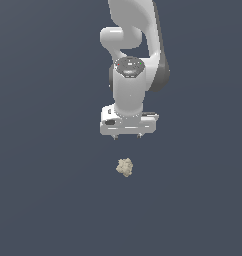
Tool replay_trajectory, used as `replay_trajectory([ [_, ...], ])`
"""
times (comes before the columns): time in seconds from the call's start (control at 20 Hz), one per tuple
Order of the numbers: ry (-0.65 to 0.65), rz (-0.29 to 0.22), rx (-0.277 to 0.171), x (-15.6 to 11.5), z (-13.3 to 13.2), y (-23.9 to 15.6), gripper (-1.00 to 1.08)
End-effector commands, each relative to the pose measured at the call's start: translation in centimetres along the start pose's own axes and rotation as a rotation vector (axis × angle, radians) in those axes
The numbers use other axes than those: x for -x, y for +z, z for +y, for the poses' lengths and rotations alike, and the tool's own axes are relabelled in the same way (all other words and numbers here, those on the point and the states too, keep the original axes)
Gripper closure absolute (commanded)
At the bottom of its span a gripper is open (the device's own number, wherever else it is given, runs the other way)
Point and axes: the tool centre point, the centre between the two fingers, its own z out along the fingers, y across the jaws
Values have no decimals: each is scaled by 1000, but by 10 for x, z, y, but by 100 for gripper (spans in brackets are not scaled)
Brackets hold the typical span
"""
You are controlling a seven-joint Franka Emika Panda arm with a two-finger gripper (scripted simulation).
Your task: Pick up the object and move it to a goal position.
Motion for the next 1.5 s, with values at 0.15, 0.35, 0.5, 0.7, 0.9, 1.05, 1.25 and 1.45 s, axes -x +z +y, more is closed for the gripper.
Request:
replay_trajectory([
  [0.15,5,-5,-4,1,-3,0,-92],
  [0.35,22,-21,-18,3,-12,1,-92],
  [0.5,24,-24,-21,3,-14,1,-92],
  [0.7,30,-23,-19,1,-13,3,-92],
  [0.9,54,-21,-17,-7,-11,9,-92],
  [1.05,83,-19,-13,-15,-8,17,-92],
  [1.25,136,-15,-6,-31,-2,33,-92],
  [1.45,199,-9,4,-48,5,52,-92],
])
